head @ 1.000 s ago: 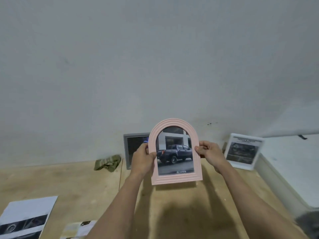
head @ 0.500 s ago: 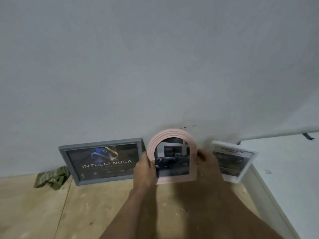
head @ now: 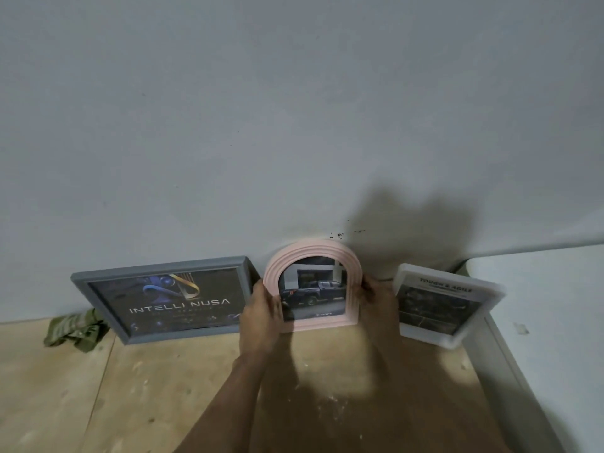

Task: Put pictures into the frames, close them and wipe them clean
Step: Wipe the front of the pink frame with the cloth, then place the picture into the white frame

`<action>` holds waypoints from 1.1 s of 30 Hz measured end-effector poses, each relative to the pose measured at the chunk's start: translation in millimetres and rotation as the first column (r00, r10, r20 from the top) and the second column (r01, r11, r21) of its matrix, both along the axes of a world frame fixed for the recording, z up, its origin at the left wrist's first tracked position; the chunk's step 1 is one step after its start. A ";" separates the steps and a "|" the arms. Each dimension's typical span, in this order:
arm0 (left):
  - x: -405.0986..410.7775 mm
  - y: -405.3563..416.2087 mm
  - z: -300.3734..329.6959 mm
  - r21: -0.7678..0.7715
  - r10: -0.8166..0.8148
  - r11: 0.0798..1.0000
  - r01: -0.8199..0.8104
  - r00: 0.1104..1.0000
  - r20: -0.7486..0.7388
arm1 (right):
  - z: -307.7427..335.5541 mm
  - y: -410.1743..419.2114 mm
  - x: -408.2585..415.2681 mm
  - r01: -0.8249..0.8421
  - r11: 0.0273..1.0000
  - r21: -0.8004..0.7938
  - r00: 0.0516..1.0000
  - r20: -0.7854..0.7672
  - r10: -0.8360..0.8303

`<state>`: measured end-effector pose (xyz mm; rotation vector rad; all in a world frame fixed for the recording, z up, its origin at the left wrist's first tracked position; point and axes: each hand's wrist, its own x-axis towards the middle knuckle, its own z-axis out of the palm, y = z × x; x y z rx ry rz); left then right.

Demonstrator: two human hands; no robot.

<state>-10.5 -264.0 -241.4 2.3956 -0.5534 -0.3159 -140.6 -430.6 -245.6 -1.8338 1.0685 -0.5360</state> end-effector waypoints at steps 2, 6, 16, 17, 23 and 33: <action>1.2 0.4 -1.8 0.006 0.004 1.000 -0.004 1.000 -0.008 | -2.2 -0.3 0.5 -0.003 1.000 -0.008 1.000 0.003 0.003; 2.1 -1.9 -1.8 -0.005 0.015 1.000 -0.015 0.999 -0.037 | -3.7 0.3 2.4 0.015 1.000 -0.004 1.000 0.001 -0.015; -42.8 19.2 44.1 -0.173 0.083 0.982 -0.080 0.997 0.007 | 33.6 50.1 -25.0 0.070 0.993 0.100 0.995 0.062 -0.076; -47.2 21.2 46.6 -0.172 0.051 0.984 -0.047 0.998 0.023 | 40.6 55.7 -30.5 0.076 0.991 0.107 0.994 0.065 -0.083; -82.9 21.4 86.2 -0.243 -0.167 0.958 0.155 0.985 -0.030 | 76.3 79.5 -89.0 0.217 0.974 0.071 0.968 0.116 -0.224; -121.9 -55.1 99.1 -0.216 -0.376 0.909 0.356 0.925 -0.059 | 93.9 14.3 -170.6 0.439 0.898 0.004 0.898 0.022 -0.439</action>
